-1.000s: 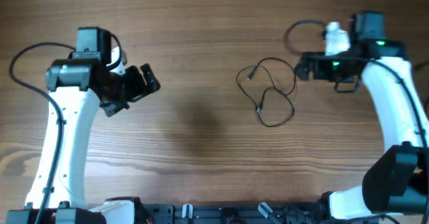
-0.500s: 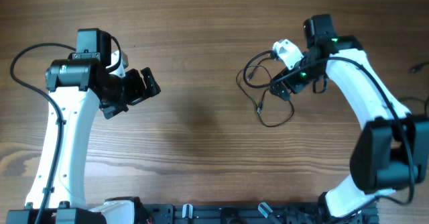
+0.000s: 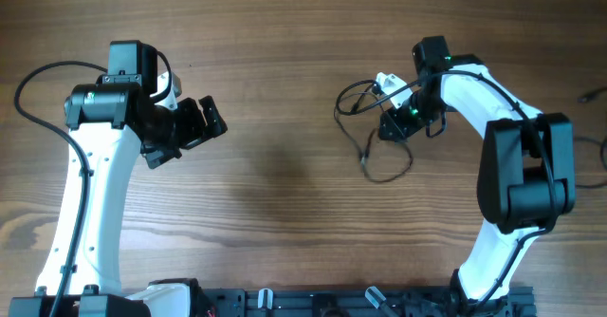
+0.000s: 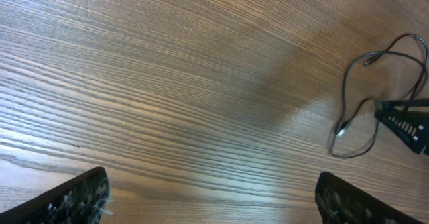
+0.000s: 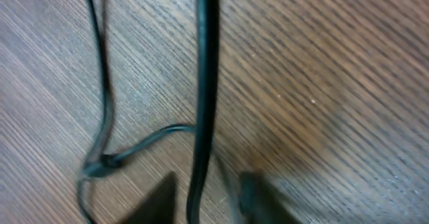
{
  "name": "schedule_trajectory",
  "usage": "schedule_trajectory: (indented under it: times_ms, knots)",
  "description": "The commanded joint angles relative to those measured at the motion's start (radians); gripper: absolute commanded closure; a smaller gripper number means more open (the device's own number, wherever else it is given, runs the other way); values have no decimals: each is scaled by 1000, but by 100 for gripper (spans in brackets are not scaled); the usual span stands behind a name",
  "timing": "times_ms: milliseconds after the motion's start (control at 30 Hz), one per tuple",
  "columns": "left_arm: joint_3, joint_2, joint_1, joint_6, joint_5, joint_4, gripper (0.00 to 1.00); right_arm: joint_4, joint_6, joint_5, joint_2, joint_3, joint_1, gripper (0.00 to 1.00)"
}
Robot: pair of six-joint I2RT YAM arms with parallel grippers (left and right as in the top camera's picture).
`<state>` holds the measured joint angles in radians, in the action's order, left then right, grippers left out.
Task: Untangle cables
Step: 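Move the right gripper onto the last cable loop and grasp it, then lift the last cable and carry it off the right side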
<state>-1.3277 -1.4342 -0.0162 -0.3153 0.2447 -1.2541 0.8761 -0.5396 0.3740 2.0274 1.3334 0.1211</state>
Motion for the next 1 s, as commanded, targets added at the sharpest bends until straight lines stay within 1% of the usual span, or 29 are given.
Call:
schedule_trajectory:
  times_ms: [0, 100, 233, 333, 433, 500, 567, 600, 667, 733, 767, 833, 900, 967]
  knots:
    - [0, 13, -2, 20, 9, 0, 0, 5, 63, 35, 16, -6, 4, 96]
    - [0, 13, -2, 20, 9, 0, 0, 3, 142, 35, 16, -6, 4, 96]
    - [0, 13, -2, 20, 9, 0, 0, 23, 193, 36, 6, -6, 4, 96]
    - [0, 13, -2, 21, 9, 0, 0, 26, 214, 36, -55, 13, 4, 96]
    - [0, 13, -2, 24, 9, -1, 0, 34, 254, 35, -206, 95, 4, 96]
    - [0, 13, -2, 24, 9, -1, 0, 35, 309, 14, -303, 154, 4, 96]
    - [0, 13, -2, 24, 9, -1, 0, 34, 408, -85, -408, 211, 4, 96]
    - [0, 13, -2, 24, 9, -2, 0, 31, 451, -180, -478, 239, 4, 96]
    - [0, 13, -2, 24, 9, -4, 0, 18, 463, -344, -568, 275, 0, 96]
    - [0, 13, -2, 24, 9, -4, 0, -38, 460, -534, -659, 301, -21, 96]
    - [0, 13, -2, 24, 9, -4, 0, -69, 460, -591, -688, 304, -39, 96]
    - [0, 13, -2, 24, 9, -4, 0, -166, 461, -679, -752, 304, -119, 96]
    - [0, 13, -2, 24, 9, -4, 0, -241, 464, -685, -782, 304, -247, 96]
    - [0, 13, -2, 24, 9, -4, 0, -269, 464, -680, -779, 304, -365, 96]
